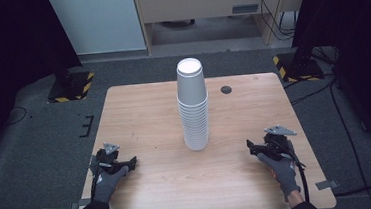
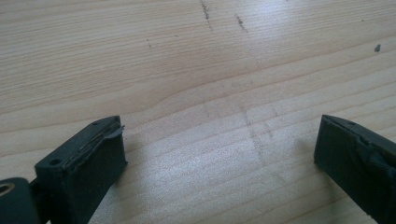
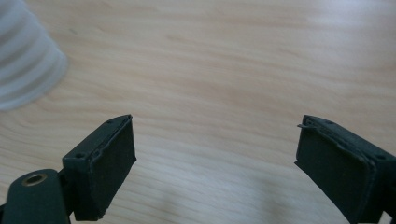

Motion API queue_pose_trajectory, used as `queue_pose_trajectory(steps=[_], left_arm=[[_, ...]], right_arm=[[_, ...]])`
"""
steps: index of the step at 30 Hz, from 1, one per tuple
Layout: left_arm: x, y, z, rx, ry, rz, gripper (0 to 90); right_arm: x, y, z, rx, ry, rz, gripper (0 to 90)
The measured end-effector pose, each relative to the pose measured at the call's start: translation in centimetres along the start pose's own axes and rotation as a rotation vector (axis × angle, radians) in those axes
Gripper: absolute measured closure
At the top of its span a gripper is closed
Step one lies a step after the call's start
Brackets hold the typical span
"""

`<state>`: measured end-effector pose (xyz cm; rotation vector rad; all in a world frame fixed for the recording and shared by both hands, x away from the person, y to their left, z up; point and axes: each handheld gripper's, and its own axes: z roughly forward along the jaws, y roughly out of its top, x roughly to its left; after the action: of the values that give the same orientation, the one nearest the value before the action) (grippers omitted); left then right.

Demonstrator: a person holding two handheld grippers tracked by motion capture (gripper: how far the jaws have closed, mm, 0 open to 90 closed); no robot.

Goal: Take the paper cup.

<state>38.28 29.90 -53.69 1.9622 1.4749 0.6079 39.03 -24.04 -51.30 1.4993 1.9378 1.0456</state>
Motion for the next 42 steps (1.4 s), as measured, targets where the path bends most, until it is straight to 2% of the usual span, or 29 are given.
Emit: queue_pose_trajectory(steps=[1, 3, 6, 7, 8, 9, 11, 13, 19, 21, 25, 33, 42], left_arm=[[0.0, 0.0, 0.0, 0.0, 0.0, 0.0, 1.1], [0.0, 0.0, 0.0, -0.001, 0.001, -0.001, 1.1], [0.0, 0.0, 0.0, 0.0, 0.001, -0.003, 1.2], [0.0, 0.0, 0.0, 0.0, 0.001, -0.003, 1.2], [0.0, 0.0, 0.0, 0.0, 0.001, -0.003, 1.1], [0.0, 0.0, 0.0, 0.0, 0.002, -0.003, 1.2], [0.0, 0.0, 0.0, 0.001, 0.003, -0.003, 1.2], [0.0, 0.0, 0.0, 0.0, 0.003, -0.003, 1.1], [0.0, 0.0, 0.0, 0.001, 0.002, -0.003, 1.1], [0.0, 0.0, 0.0, 0.001, 0.002, -0.003, 1.2], [0.0, 0.0, 0.0, 0.001, 0.002, -0.003, 1.2], [0.0, 0.0, 0.0, 0.001, 0.002, -0.003, 1.1], [0.0, 0.0, 0.0, 0.001, 0.002, -0.003, 1.0]], right_arm=[[0.0, 0.0, 0.0, 0.0, 0.0, 0.0, 12.0], [0.6, 0.8, -0.9, -0.055, 0.035, -0.002, 12.4], [0.9, 1.3, -1.4, -0.078, 0.029, -0.011, 12.4], [1.0, 1.8, -2.1, -0.108, 0.04, -0.011, 12.4], [1.0, 1.8, -2.1, -0.108, 0.04, -0.011, 12.4], [1.1, 2.5, -2.8, -0.14, 0.053, -0.009, 12.6], [1.1, 2.8, -3.0, -0.151, 0.051, -0.009, 12.7], [1.2, 3.8, -4.2, -0.188, 0.066, -0.008, 13.2], [1.7, 5.6, -6.1, -0.252, 0.077, -0.029, 13.7], [2.2, 6.5, -6.9, -0.282, 0.086, -0.049, 13.7], [2.9, 7.4, -7.4, -0.309, 0.116, -0.052, 13.9], [4.4, 9.2, -7.9, -0.339, 0.148, -0.07, 14.0], [5.4, 11.2, -8.9, -0.387, 0.176, -0.074, 14.2]])
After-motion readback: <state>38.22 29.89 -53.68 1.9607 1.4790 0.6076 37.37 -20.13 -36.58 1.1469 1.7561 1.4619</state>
